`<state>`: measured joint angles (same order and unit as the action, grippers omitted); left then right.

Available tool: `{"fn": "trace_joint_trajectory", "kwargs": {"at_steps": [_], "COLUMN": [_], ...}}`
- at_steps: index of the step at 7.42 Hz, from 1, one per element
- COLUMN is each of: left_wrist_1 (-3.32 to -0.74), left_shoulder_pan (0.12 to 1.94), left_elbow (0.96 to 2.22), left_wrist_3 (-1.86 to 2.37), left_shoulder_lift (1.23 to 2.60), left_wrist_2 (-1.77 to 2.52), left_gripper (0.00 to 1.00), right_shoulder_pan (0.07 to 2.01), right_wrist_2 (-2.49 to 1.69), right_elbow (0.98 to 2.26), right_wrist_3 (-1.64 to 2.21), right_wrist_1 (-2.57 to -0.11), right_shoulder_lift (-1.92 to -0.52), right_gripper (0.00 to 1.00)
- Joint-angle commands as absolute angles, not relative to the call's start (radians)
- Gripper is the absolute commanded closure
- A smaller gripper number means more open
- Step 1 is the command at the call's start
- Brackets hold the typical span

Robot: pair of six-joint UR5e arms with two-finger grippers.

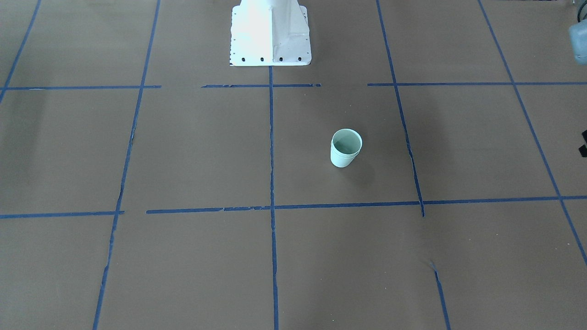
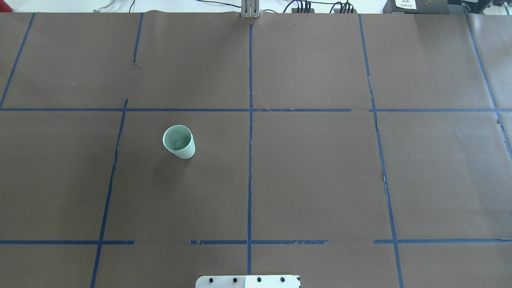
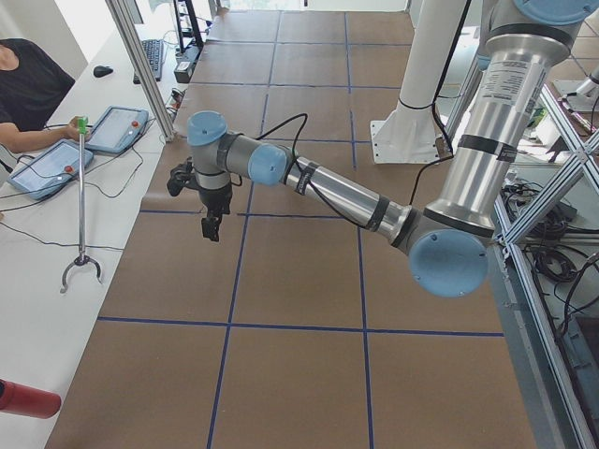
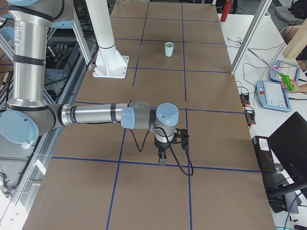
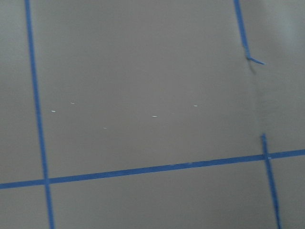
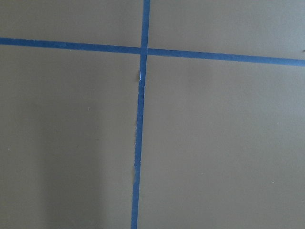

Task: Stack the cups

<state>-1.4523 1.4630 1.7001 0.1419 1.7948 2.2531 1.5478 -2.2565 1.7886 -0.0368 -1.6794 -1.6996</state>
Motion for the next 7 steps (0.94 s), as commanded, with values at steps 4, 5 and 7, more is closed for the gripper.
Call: {"fn": "trace_joint_trajectory", "kwargs": {"at_steps": [4,5,7], "left_wrist_1": [-1.518,-1.519,-1.519], "left_shoulder_pan": [1.583,1.582,1.582], "left_elbow": [1.568,1.563,1.566], "left_wrist_3": [-0.011,-0.011,-0.012], "left_shoulder_lift": [1.606,1.606,1.605], "left_wrist_2": [2.362,2.362,2.361], "left_gripper": [0.0,0.0,0.0], "right_shoulder_pan": [1.548,1.548,1.548], "right_wrist_2": [-2.256,-2.256,-2.256], "right_elbow": [1.789,1.789,1.789], "right_wrist_3": [-0.037,-0.037,-0.037], "right_wrist_1": [-1.68,-1.678,-1.68], "right_shoulder_lift": [-1.7,-1.7,-1.7], "right_gripper": [0.0,0.0,0.0]}}
